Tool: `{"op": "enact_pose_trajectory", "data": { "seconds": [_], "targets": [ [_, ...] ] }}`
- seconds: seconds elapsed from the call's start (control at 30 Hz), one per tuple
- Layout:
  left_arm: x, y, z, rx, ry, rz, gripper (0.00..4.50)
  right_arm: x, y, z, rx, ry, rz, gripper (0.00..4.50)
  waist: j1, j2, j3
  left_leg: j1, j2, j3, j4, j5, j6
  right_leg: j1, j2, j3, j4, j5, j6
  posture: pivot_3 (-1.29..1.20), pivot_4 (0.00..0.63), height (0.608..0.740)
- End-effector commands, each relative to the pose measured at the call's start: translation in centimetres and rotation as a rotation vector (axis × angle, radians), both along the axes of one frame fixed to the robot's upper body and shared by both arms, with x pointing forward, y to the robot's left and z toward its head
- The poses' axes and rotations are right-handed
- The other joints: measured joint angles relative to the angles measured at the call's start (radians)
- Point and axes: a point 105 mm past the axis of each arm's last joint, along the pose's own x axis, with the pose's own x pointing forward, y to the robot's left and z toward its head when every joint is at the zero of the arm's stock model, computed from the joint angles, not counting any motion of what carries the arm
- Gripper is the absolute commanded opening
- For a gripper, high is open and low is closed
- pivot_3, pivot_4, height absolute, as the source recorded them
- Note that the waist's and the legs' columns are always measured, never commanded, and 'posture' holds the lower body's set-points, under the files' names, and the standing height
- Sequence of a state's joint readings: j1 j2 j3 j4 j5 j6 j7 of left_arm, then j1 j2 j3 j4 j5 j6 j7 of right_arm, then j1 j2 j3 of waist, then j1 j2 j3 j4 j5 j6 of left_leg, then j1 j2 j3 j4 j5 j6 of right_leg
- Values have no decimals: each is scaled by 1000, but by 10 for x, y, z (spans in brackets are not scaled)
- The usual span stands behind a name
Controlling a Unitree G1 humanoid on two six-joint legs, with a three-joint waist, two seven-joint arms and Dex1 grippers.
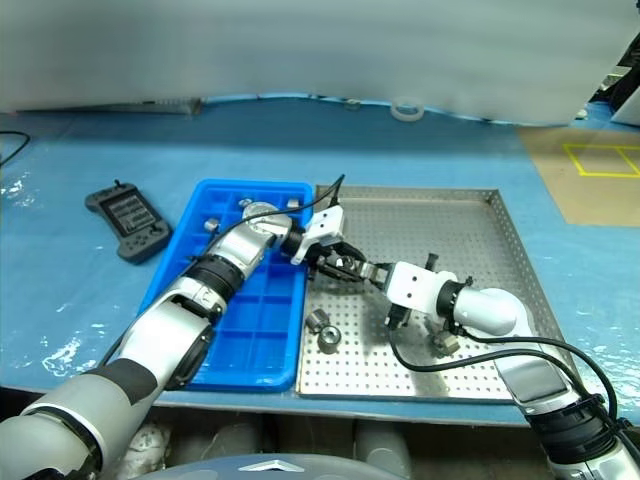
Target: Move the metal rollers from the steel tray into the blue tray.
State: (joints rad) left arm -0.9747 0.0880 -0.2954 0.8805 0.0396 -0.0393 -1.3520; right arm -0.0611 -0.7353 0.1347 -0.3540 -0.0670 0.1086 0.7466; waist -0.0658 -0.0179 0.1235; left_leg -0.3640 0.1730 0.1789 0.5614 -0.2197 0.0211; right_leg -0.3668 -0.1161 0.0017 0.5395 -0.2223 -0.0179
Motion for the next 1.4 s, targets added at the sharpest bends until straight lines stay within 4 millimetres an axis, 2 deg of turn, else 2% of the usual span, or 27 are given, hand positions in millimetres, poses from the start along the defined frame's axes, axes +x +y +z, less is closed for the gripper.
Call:
{"op": "enact_pose_trajectory", "data": {
  "seconds": [0.03,0.07,0.13,0.27,0.33,0.47,0.57,0.63,0.7,0.83,1.0,1.17,1.23,1.4],
  "targets": [
    [4,0,12,-29,-53,7,1745,1,-43,15,3,-59,-146,646,6,0,0,0,0,0,0,0,0,0,0,0,0,0,0,-346,150,740],
    [6,2,15,-36,-53,18,1745,-4,-62,12,-19,-50,-200,646,11,0,0,-1,-1,0,0,0,1,0,-1,0,0,0,0,-346,150,740],
    [8,6,18,-42,-50,26,1745,-10,-83,10,-44,-45,-255,646,18,0,0,-1,-2,0,0,-2,3,0,-2,0,-1,0,0,-338,150,740],
    [12,12,19,-43,-57,52,1745,-12,-97,16,-5,-65,-323,646,13,0,0,0,-2,1,0,-2,3,0,-2,0,-1,0,0,-339,150,740],
    [14,14,20,-48,-59,68,1745,-6,-90,22,102,-81,-353,646,10,0,0,0,-2,1,0,-1,2,0,-2,0,-1,0,0,-339,150,740],
    [19,15,27,-67,-84,92,1745,0,-76,26,173,-96,-352,646,7,2,1,0,-2,1,0,-1,1,0,-2,0,-1,0,0,-344,150,740],
    [24,18,54,-157,-127,122,1745,6,-64,36,252,-114,-346,646,4,2,1,-1,-2,1,1,-1,1,-1,-2,0,-1,0,0,-351,150,740],
    [24,33,84,-246,-168,144,1745,13,-47,51,390,-126,-333,646,1,1,2,-2,-2,1,0,-1,1,-2,-2,0,-1,0,0,-350,150,740],
    [21,50,103,-304,-179,169,1745,17,-33,59,483,-118,-314,646,-5,2,3,-3,-1,1,0,0,1,-3,-2,0,0,0,0,-341,150,740],
    [5,96,120,-323,-179,215,1745,20,-13,55,520,-71,-267,646,-3,3,2,1,1,1,-3,0,0,-2,1,0,1,-1,-2,-288,150,740],
    [-4,150,104,-221,-206,412,1745,28,3,48,501,-32,-203,646,14,3,3,3,0,1,-11,2,-4,-1,1,-1,0,-3,-6,-195,150,740],
    [-13,202,61,-98,-250,698,1745,47,17,45,488,-63,-170,646,41,1,3,3,-1,0,-12,5,-10,-1,2,-2,0,-3,-6,-88,150,740],
    [-22,211,41,-11,-286,739,1745,51,22,47,503,-68,-158,646,54,0,3,4,0,0,-15,6,-12,-1,3,-3,0,-3,-5,-79,150,740],
    [-48,207,27,-117,-194,845,1745,63,27,48,486,-86,-132,646,92,-3,4,4,1,-2,-17,7,-19,-2,5,-3,0,-3,-5,14,150,740]
  ]
}}
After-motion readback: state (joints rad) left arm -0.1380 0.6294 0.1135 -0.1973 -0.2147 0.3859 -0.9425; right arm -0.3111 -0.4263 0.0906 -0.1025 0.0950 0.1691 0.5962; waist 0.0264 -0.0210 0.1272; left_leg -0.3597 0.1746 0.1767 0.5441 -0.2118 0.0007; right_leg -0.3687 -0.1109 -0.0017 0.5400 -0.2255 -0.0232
